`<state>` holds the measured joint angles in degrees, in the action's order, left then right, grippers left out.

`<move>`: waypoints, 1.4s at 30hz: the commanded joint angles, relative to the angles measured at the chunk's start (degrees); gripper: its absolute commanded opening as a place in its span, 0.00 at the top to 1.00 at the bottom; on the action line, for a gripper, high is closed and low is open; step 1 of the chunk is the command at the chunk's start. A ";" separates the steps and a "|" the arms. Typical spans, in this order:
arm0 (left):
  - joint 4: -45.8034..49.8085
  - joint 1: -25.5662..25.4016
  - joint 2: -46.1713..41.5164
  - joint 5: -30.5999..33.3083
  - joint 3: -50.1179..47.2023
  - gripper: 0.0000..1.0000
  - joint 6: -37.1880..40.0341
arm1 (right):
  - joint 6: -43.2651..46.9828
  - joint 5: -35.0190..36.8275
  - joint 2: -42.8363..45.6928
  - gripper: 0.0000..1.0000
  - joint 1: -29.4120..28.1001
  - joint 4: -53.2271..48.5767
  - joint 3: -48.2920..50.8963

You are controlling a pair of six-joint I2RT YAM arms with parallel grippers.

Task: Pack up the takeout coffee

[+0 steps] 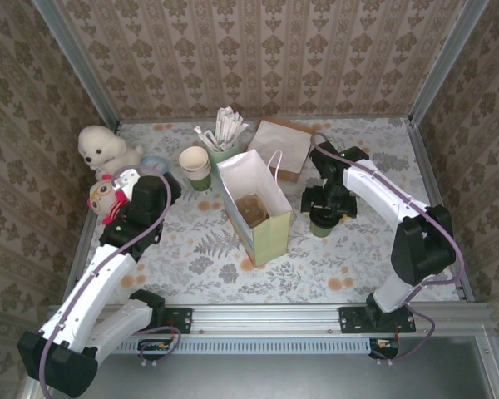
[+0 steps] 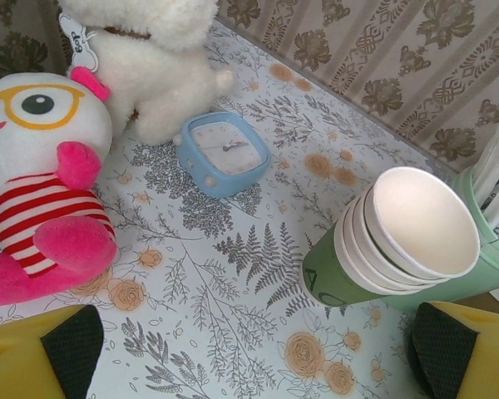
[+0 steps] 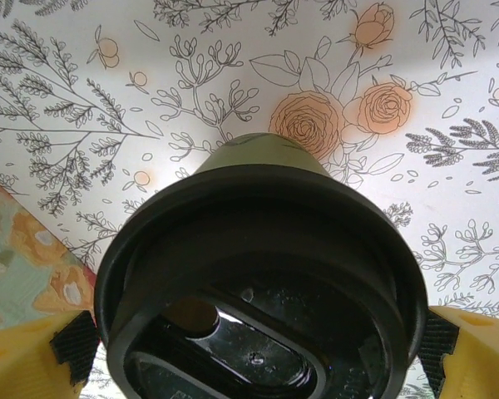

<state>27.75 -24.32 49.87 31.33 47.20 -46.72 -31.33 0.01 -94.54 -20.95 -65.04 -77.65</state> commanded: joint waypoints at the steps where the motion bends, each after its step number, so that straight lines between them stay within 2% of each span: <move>1: -1.47 0.38 0.02 -0.20 -0.75 0.00 0.96 | -0.83 1.33 -1.47 0.00 -0.89 -3.31 -1.45; 15: -0.37 0.67 -0.32 -0.22 -1.24 0.00 0.65 | -1.65 4.95 -2.23 0.00 -3.22 -3.17 -0.97; 23: -0.41 1.01 -0.24 -0.66 -1.54 0.00 0.84 | -1.36 2.47 -3.20 0.00 -3.02 -0.35 0.04; 31: -0.58 1.20 -0.32 -1.10 -2.13 0.00 0.41 | -0.70 5.21 -3.18 0.02 -2.96 -2.42 -0.66; 42: -1.02 1.44 0.05 -1.64 -1.93 0.00 0.73 | -0.08 3.67 -3.87 0.05 -2.66 -0.99 -0.23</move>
<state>27.14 -23.46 50.13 29.80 45.45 -46.72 -31.70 3.25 -97.38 -23.83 -65.49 -77.80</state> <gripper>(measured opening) 0.997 0.951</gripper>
